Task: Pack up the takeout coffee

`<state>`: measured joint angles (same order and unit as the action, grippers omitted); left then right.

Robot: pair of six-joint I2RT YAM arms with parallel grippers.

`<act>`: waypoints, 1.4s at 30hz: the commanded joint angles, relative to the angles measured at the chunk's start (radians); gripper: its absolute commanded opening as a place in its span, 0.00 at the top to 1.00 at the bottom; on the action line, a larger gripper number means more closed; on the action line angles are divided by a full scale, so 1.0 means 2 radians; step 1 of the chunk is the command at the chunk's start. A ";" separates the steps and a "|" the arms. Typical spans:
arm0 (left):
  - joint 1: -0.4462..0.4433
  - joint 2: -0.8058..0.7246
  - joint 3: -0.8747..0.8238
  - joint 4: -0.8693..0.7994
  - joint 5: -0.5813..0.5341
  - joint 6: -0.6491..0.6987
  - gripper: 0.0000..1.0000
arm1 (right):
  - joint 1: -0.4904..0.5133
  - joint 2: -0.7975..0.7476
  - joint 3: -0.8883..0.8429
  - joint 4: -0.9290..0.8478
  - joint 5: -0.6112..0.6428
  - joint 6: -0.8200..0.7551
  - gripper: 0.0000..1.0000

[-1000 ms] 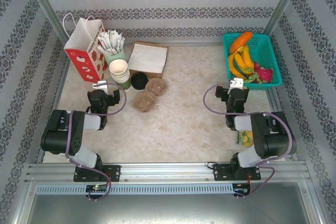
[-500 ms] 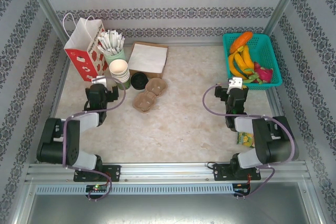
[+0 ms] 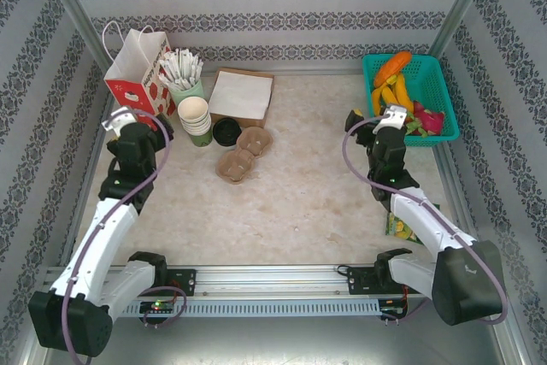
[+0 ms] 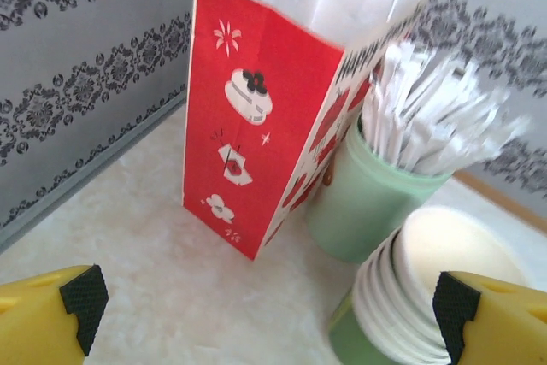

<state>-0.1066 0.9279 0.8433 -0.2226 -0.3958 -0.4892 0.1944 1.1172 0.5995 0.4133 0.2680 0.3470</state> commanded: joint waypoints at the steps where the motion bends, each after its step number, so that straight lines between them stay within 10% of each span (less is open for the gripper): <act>1: 0.000 0.022 0.072 -0.163 0.060 -0.104 0.00 | 0.006 0.021 0.044 -0.093 -0.063 0.154 0.02; 8: 0.003 0.159 0.222 -0.281 0.203 -0.114 0.00 | 0.044 0.126 0.162 -0.170 -0.204 0.201 0.02; 15: 0.024 0.247 0.291 -0.331 0.227 -0.070 0.04 | 0.105 0.221 0.276 -0.191 -0.277 0.177 0.02; 42: 0.025 0.458 0.488 -0.423 0.199 0.032 0.49 | 0.249 0.397 0.665 -0.550 0.009 -0.069 0.02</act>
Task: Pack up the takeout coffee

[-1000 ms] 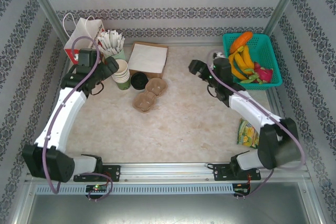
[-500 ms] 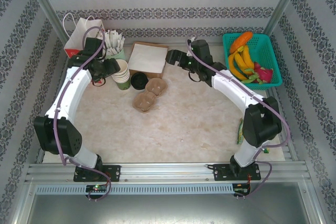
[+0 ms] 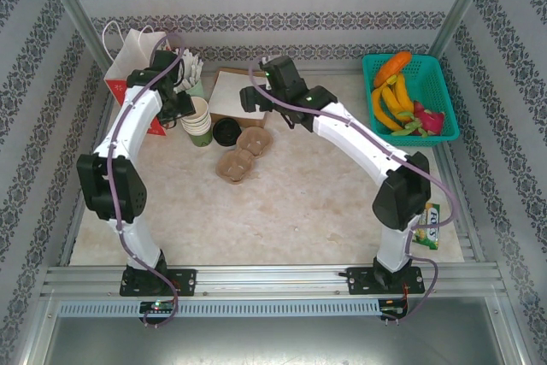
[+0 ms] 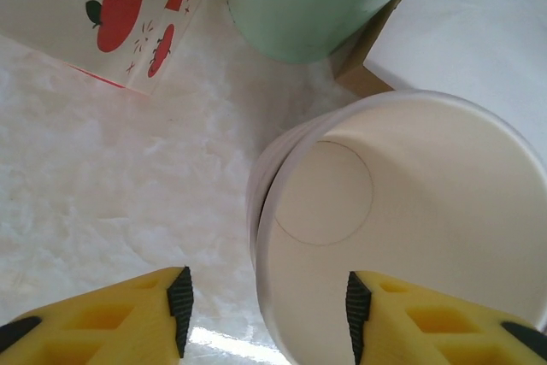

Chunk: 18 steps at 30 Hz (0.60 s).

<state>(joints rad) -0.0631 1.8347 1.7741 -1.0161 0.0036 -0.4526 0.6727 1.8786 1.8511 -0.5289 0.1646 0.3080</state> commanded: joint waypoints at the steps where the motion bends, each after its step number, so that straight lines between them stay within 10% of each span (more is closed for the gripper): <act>1: 0.003 0.009 0.027 -0.029 0.001 0.014 0.52 | 0.014 0.020 0.049 -0.085 0.057 -0.056 0.02; 18: 0.003 0.033 0.056 -0.060 -0.004 0.026 0.72 | 0.026 0.000 0.018 -0.015 -0.010 -0.059 0.02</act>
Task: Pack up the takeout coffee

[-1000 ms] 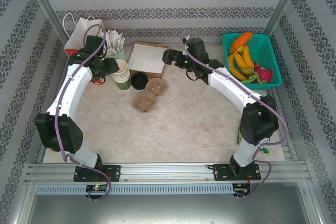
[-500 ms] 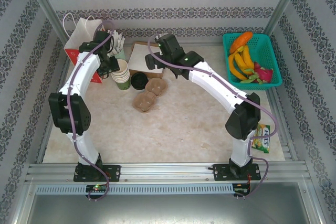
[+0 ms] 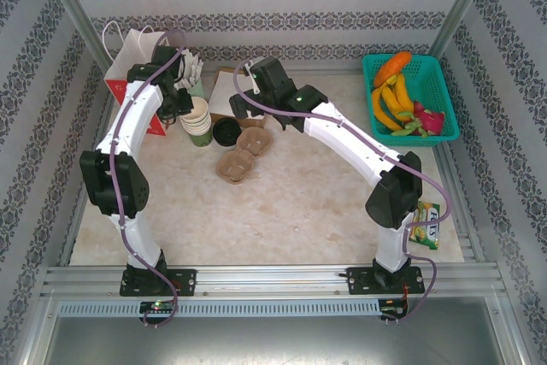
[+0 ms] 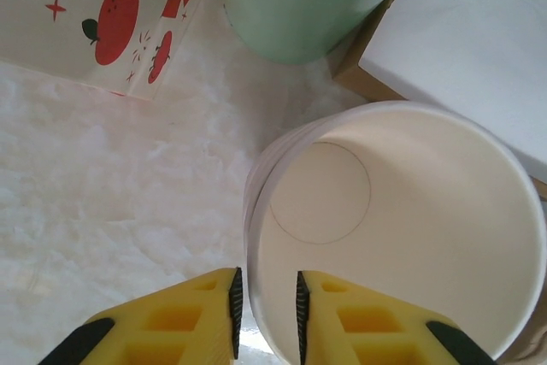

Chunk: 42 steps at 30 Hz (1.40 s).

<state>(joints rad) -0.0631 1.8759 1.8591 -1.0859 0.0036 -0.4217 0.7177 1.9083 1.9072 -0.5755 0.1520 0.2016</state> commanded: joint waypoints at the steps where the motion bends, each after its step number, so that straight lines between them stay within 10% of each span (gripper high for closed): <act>1: 0.003 0.014 0.014 -0.025 -0.003 0.011 0.72 | 0.003 -0.018 -0.013 0.010 -0.003 -0.005 0.02; 32: 0.003 0.029 0.039 -0.040 0.006 0.017 0.80 | 0.002 -0.058 -0.062 0.065 0.033 -0.012 0.02; 42: 0.003 0.015 0.037 -0.027 0.004 0.014 1.00 | 0.003 -0.076 -0.078 0.073 0.052 -0.011 0.02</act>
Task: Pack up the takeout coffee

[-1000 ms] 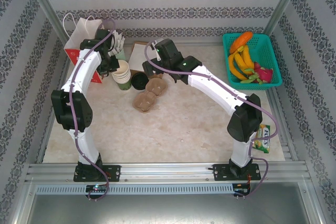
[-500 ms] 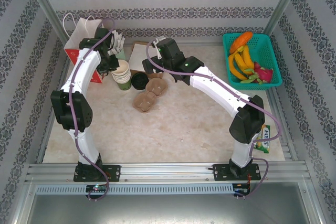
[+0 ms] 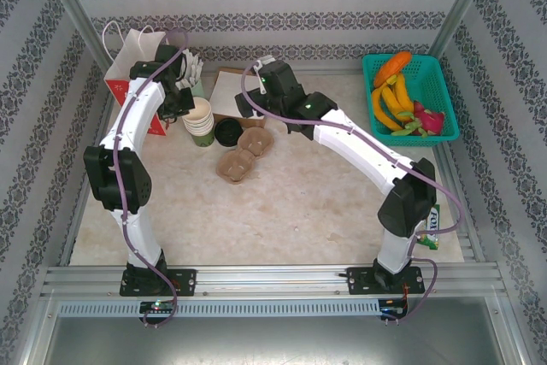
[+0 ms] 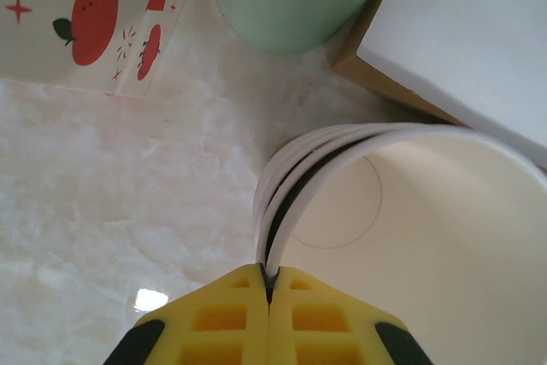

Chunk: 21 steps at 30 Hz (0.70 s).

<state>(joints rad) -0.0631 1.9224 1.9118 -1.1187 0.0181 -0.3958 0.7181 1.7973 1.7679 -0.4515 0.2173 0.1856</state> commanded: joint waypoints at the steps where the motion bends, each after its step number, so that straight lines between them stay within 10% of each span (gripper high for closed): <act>1: 0.004 -0.014 0.007 -0.005 -0.001 -0.001 1.00 | 0.002 -0.023 -0.012 0.012 0.021 -0.002 0.02; 21: 0.052 -0.082 -0.009 0.037 0.101 0.003 1.00 | 0.000 -0.039 -0.036 0.035 0.033 0.016 0.02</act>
<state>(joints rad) 0.0284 1.8153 1.8744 -1.0607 0.1879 -0.4141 0.7177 1.7573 1.7176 -0.4072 0.2726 0.1925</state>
